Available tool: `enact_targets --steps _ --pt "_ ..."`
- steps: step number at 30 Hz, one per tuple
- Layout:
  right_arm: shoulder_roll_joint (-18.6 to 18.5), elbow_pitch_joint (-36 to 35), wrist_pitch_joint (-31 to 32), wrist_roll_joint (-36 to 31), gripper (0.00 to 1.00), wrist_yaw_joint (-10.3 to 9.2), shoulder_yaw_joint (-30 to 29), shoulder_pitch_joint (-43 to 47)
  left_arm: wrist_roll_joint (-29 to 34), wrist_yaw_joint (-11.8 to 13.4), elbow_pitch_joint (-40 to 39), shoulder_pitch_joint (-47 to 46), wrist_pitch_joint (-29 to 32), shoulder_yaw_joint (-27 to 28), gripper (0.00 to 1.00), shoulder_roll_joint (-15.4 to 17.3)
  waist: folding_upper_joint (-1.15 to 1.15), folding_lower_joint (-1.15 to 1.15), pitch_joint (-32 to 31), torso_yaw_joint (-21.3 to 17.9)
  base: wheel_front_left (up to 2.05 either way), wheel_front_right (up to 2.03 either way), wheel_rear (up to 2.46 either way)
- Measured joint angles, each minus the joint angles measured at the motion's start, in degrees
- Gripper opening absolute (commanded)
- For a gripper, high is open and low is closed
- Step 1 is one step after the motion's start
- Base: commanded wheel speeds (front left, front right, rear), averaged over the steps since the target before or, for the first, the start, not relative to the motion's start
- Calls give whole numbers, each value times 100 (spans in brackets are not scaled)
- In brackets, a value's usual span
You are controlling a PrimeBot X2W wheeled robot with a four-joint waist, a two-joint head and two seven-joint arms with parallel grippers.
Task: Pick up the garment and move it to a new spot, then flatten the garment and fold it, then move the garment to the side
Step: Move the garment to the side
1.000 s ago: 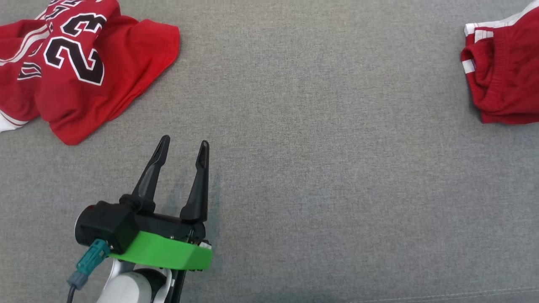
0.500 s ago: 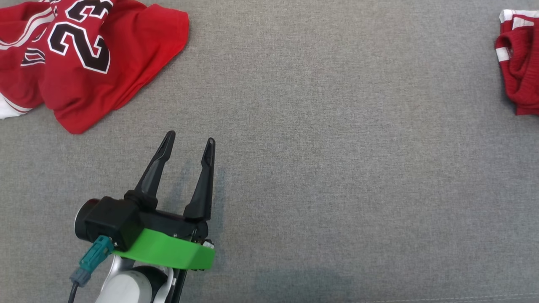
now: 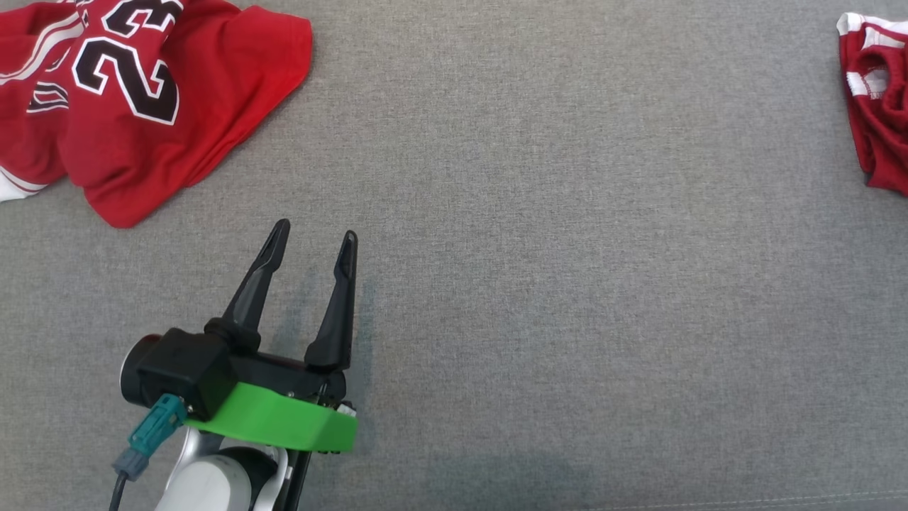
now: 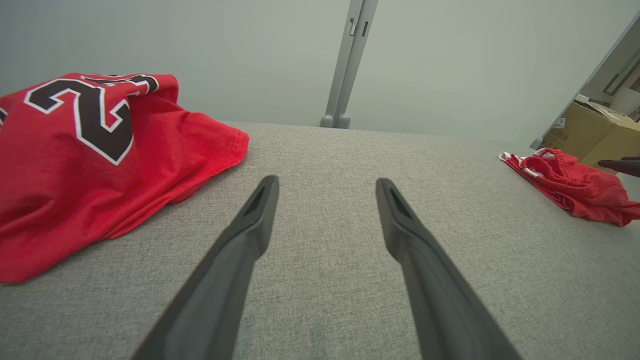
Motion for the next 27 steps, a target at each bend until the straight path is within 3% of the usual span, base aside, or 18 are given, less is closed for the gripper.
enact_targets --steps 16,27 --pt "441 -168 -895 -3 100 11 -108 -267 -119 0 257 1 -98 168 100 -122 0 0 -423 -186 0 0 0" --pt "1202 -637 -1670 -2 100 188 -31 -250 -213 0 816 0 -279 354 100 -152 0 0 -1053 -383 0 0 0"
